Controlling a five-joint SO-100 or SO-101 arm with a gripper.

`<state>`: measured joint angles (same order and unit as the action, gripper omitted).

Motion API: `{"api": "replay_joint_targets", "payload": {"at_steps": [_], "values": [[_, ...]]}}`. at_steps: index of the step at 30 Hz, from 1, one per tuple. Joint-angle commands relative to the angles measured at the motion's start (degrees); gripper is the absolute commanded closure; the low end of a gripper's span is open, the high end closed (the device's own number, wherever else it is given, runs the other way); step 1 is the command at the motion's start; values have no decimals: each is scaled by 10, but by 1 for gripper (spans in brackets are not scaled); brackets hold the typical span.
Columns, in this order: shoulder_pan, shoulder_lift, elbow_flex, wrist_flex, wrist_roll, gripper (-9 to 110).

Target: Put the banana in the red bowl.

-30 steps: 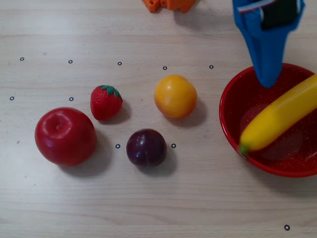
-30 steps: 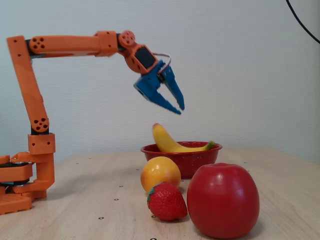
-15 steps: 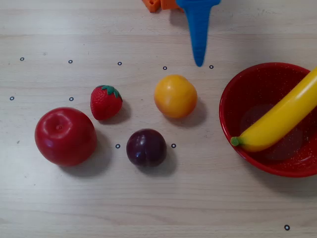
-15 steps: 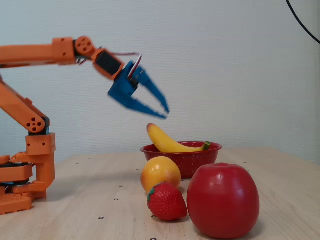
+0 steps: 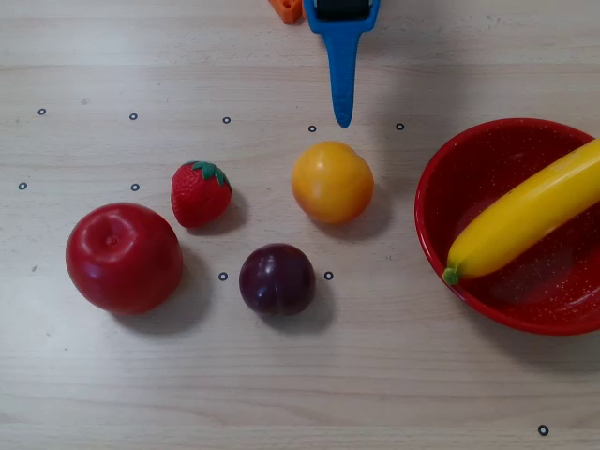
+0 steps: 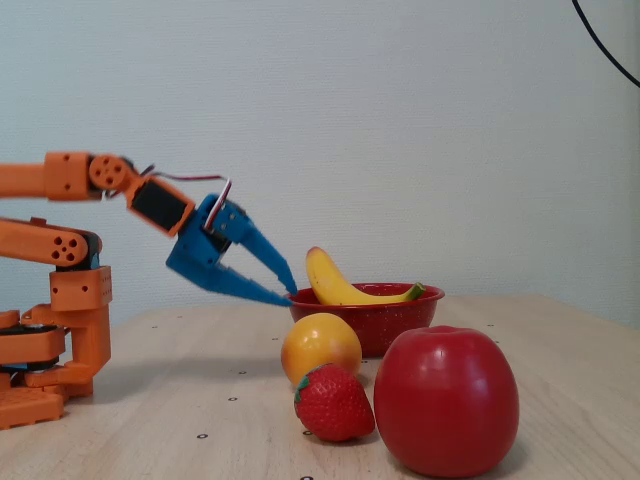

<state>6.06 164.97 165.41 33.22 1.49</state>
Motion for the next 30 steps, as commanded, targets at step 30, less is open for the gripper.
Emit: {"api": "replay_joint_targets", "payload": {"at_steps": [30], "values": [[-38, 200, 133, 170, -35, 101]]}}
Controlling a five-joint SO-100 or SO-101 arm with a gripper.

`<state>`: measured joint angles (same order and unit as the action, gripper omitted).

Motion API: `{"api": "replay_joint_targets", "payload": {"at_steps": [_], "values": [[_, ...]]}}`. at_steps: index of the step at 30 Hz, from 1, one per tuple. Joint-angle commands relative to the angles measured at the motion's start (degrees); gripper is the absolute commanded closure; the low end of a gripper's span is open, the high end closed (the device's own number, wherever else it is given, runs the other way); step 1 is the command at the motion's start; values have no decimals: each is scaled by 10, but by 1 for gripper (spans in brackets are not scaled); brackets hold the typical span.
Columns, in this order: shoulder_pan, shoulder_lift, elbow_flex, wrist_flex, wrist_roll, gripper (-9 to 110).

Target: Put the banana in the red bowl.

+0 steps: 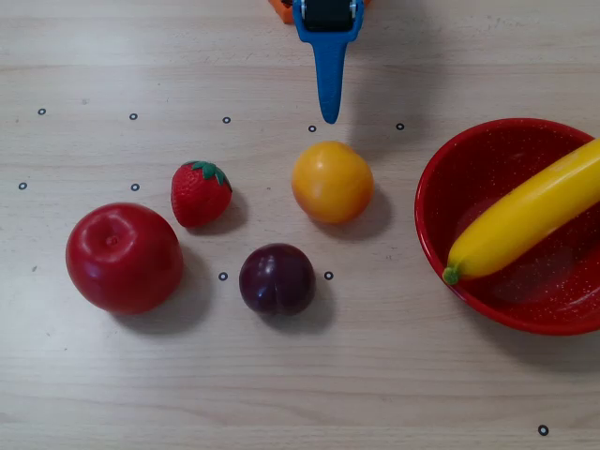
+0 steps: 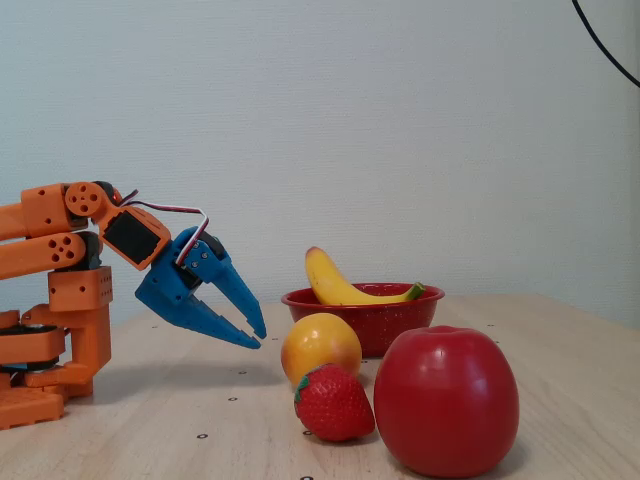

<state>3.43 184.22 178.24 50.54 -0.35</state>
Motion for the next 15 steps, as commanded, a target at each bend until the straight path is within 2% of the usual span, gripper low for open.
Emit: {"api": "replay_joint_targets", "payload": {"at_steps": [1, 15], "values": [[-11, 8, 4, -3, -19, 101], [-7, 8, 4, -1, -24, 101]]}}
